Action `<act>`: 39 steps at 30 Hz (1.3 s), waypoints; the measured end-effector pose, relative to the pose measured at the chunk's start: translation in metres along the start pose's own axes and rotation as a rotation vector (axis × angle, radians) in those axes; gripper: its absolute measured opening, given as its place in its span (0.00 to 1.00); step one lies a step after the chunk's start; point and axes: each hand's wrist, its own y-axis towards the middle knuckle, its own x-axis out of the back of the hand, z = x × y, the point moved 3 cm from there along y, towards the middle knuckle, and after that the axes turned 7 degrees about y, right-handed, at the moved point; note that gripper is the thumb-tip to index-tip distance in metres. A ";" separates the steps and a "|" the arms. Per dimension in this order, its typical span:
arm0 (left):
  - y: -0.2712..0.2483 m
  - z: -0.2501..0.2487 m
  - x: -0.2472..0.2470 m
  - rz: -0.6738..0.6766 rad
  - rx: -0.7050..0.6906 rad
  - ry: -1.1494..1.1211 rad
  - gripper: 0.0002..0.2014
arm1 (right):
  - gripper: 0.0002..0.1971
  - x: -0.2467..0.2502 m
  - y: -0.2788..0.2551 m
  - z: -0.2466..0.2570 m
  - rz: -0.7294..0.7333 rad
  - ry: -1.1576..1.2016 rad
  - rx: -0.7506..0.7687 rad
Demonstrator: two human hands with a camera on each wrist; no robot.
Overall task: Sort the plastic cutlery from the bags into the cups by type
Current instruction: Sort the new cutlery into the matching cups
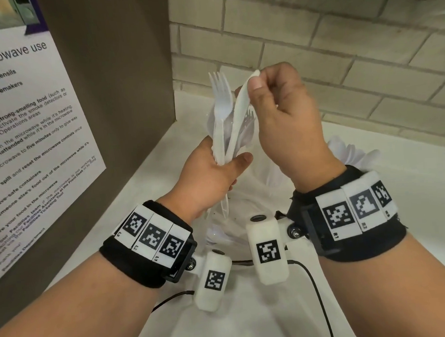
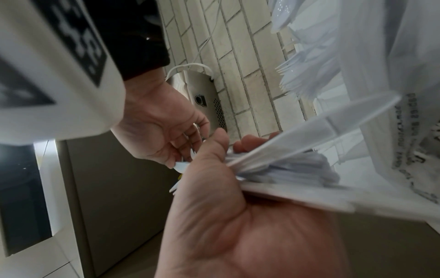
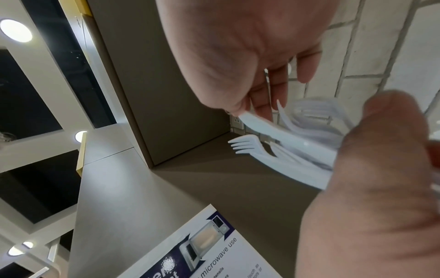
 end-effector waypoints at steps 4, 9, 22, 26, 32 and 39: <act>0.001 -0.001 -0.001 0.019 -0.009 -0.006 0.19 | 0.05 -0.005 -0.001 -0.002 -0.048 0.019 -0.011; 0.000 0.002 -0.001 0.059 -0.018 0.014 0.19 | 0.05 0.004 -0.005 0.005 -0.198 0.285 0.020; -0.002 0.002 -0.006 0.115 -0.015 0.045 0.21 | 0.06 0.005 0.014 0.028 0.155 -0.214 0.036; -0.003 -0.003 -0.004 0.119 0.013 -0.045 0.14 | 0.06 0.005 0.005 0.012 0.268 -0.269 -0.056; 0.002 0.001 -0.002 0.046 0.020 -0.021 0.20 | 0.08 0.011 -0.005 0.004 0.121 -0.287 -0.051; 0.002 -0.010 -0.004 0.026 -0.020 -0.013 0.18 | 0.09 -0.009 -0.019 -0.006 0.311 -0.277 -0.223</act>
